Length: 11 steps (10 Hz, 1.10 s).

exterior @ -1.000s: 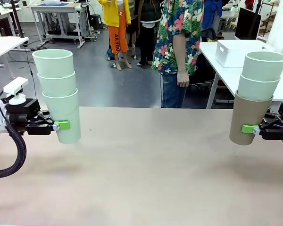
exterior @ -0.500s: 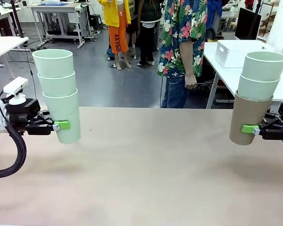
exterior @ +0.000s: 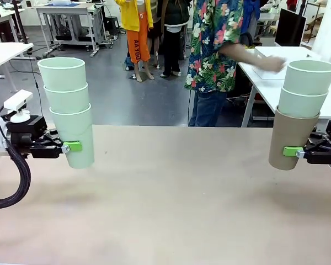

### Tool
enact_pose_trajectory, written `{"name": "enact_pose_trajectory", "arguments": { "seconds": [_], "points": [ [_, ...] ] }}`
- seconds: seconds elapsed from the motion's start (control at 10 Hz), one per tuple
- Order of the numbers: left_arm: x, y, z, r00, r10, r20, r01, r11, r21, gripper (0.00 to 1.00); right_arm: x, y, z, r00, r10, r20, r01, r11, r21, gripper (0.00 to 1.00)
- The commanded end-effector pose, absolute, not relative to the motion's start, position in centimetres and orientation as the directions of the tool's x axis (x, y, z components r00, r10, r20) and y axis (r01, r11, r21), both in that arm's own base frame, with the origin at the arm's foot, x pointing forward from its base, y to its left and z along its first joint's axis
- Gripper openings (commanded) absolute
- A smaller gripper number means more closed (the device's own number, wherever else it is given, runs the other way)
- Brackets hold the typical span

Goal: Stack the cups and store them in the basket.
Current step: Place the stack of Reusable plastic cups into the Pantry Basket.

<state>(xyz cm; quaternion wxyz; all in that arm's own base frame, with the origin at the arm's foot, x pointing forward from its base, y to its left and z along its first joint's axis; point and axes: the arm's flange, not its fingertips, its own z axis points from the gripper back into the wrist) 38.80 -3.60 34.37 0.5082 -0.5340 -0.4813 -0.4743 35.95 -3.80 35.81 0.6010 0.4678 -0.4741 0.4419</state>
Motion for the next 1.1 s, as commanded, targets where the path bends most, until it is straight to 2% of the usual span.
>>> {"name": "enact_pose_trajectory", "arguments": {
  "seconds": [0.0,1.0],
  "points": [
    [38.68,-3.67,34.78,0.078,0.038,0.996,0.997,-0.023,-0.077,0.85,36.11,-3.76,36.19,0.152,0.078,0.985,-0.974,0.184,0.135,0.84],
    [38.68,-3.67,34.78,0.078,0.038,0.996,0.997,-0.023,-0.077,0.85,36.11,-3.76,36.19,0.152,0.078,0.985,-0.974,0.184,0.135,0.84]
  ]
}}
